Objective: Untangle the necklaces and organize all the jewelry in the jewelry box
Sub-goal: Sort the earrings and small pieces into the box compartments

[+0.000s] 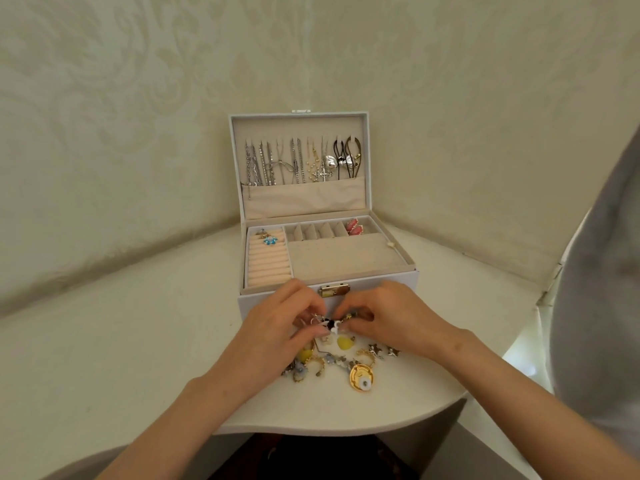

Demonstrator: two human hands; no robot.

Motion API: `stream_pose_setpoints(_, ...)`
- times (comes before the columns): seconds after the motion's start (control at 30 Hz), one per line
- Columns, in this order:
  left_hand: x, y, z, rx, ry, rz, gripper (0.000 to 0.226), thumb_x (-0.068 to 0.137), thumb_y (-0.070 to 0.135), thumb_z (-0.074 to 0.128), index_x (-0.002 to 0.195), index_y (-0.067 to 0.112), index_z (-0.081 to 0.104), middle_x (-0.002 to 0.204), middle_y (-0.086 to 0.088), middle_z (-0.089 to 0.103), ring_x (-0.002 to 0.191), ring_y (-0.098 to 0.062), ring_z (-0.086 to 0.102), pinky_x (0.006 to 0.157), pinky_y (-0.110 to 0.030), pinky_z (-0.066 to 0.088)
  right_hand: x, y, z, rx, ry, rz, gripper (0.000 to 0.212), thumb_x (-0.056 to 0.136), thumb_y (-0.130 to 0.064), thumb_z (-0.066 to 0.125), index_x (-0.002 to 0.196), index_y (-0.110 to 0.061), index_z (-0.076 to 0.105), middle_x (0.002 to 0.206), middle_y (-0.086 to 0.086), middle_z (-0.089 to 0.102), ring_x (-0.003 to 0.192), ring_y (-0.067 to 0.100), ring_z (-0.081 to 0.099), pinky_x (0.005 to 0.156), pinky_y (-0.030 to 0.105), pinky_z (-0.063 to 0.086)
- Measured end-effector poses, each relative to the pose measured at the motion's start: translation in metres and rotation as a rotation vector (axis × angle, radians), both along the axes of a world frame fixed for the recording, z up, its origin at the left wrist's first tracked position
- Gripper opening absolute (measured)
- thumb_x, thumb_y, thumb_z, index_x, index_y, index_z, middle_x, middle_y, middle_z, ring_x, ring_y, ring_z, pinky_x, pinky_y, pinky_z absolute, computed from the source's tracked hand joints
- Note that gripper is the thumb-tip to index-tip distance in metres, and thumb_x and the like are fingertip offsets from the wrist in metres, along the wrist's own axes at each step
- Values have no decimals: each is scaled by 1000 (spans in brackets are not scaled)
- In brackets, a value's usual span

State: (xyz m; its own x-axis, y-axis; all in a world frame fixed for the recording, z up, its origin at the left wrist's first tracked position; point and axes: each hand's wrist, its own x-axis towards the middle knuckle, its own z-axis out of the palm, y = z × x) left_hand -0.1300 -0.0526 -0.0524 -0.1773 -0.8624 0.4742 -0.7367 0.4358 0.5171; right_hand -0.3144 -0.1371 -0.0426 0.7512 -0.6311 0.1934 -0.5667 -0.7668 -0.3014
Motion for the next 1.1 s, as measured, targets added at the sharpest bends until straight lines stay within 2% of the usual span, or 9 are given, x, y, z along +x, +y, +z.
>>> stream_pose_setpoints(0.07, 0, -1, 1, 11, 38, -16, 16, 78, 18, 73, 88, 22, 61, 92, 15, 52, 84, -2, 56, 74, -16, 47, -1, 0, -2, -15, -5, -4, 19, 89, -37, 61, 105, -32, 69, 84, -11, 70, 70, 3, 54, 69, 21, 43)
stream_pose_setpoints(0.2, 0, -3, 6, 29, 108, -25, 17, 74, 17, 76, 86, 21, 64, 91, 10, 54, 81, -9, 56, 74, -16, 47, -5, 4, 1, 35, -112, -12, 16, 87, -35, 64, 100, -29, 71, 72, -16, 61, 60, -1, 50, 61, 12, 37)
stream_pose_setpoints(0.43, -7, -21, 50, 75, 218, -3, 10, 78, 16, 71, 84, 23, 66, 82, 12, 61, 73, -2, 56, 68, -11, 43, -14, -5, 39, 444, -677, -66, 4, 77, -7, 73, 81, -9, 71, 78, 1, 70, 63, 16, 66, 63, 27, 56)
stream_pose_setpoints(0.57, -8, -66, 70, 157, 196, 70, 4, 80, 16, 71, 82, 19, 70, 80, 11, 66, 74, 0, 58, 70, -10, 46, -3, -38, 54, 426, -759, -188, 8, 77, -13, 75, 83, -9, 73, 60, -13, 65, 53, -1, 55, 53, 14, 46)
stream_pose_setpoints(0.67, -7, -103, 73, 281, 341, 102, 1, 82, 15, 70, 83, 16, 70, 78, 2, 67, 74, -9, 59, 72, -20, 50, 7, -62, 56, 437, -800, -218, 9, 80, -12, 72, 88, -8, 73, 62, -10, 66, 51, -5, 53, 50, 8, 38)
stream_pose_setpoints(0.8, -8, -132, 79, 421, 637, 81, 15, 85, 10, 66, 98, 3, 69, 75, 1, 64, 65, -5, 56, 56, -9, 46, 22, -85, 55, 477, -956, -254, 11, 82, -8, 70, 93, -6, 73, 67, -7, 67, 49, -6, 53, 49, 6, 38)
stream_pose_setpoints(0.9, -9, -145, 79, 475, 817, 45, 8, 84, 8, 65, 91, 5, 69, 74, 2, 64, 69, -7, 58, 66, -14, 51, 28, -97, 53, 510, -1007, -250, 10, 85, -10, 67, 92, -11, 73, 73, -7, 67, 49, -7, 52, 49, 7, 36)
stream_pose_setpoints(1.0, -10, -153, 74, 397, 777, 71, 5, 87, 11, 63, 86, 9, 68, 76, 1, 63, 70, -8, 56, 70, -17, 50, 31, -105, 51, 522, -1001, -269, 10, 85, -13, 67, 93, -12, 73, 76, -4, 67, 49, -5, 50, 50, 11, 38)
stream_pose_setpoints(1.1, -9, -156, 72, 265, 599, 118, 8, 89, 8, 59, 91, 8, 67, 75, 2, 60, 67, -6, 54, 61, -10, 48, 32, -111, 49, 526, -973, -237, 15, 84, -9, 68, 97, -16, 71, 80, 3, 66, 56, 3, 53, 55, 18, 44)
